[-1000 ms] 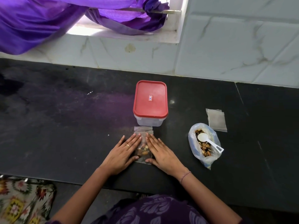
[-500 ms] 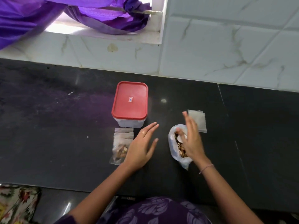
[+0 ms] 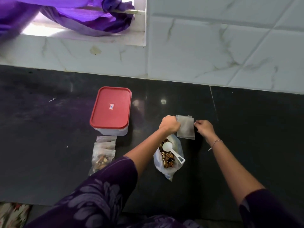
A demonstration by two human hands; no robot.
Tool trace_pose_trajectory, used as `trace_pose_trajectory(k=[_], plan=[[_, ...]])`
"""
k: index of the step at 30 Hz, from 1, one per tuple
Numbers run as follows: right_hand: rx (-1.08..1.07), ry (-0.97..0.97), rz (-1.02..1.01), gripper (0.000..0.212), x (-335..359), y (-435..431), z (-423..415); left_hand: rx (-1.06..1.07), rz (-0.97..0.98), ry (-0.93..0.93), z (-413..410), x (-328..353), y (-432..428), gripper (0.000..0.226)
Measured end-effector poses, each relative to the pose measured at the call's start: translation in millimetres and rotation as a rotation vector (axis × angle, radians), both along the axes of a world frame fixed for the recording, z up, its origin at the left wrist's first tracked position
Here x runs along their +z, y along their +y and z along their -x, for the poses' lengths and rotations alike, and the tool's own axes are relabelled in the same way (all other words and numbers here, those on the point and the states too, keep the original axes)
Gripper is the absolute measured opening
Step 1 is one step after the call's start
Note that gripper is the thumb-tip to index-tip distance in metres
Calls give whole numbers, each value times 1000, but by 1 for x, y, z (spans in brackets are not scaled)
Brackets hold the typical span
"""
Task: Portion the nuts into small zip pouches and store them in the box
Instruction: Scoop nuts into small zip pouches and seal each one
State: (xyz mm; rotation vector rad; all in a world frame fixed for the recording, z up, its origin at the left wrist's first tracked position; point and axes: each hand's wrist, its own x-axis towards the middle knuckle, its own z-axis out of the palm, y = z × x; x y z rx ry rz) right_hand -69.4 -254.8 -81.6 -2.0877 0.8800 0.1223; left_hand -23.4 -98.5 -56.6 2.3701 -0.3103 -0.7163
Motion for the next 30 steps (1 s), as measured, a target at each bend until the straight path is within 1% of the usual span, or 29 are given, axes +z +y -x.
trace_pose_trajectory(k=[3, 5, 8, 11, 13, 18, 21, 25, 27, 30], plan=[[-19, -19, -37, 27, -1, 2, -1, -14, -66, 75, -9, -15, -9, 39], [-24, -22, -48, 27, 0, 4, -1, 17, -43, 116, -12, -25, -12, 41], [-68, -33, -59, 29, -2, 5, -2, 118, 28, 150, -13, -31, -15, 45], [-116, -39, 21, 27, -2, 5, -5, 194, 70, 168, -13, -32, -18, 42], [-126, -52, 36, 27, -2, 5, -8, 208, 84, 168, -13, -30, -20, 39], [-204, -47, -51, 24, -2, 3, -9, 220, 104, 187, -15, -26, -29, 35], [-285, -104, -78, 22, 3, 4, -6, 258, 152, 192, -13, -26, -30, 33], [-370, -205, -111, 18, 7, 4, -3, 324, 248, 188, -10, -19, -27, 37], [-412, -257, -167, 15, 9, 4, -2, 353, 314, 175, -8, -12, -26, 34], [-455, -328, -243, 17, 18, 6, 2, 416, 413, 141, -5, -7, -22, 30]])
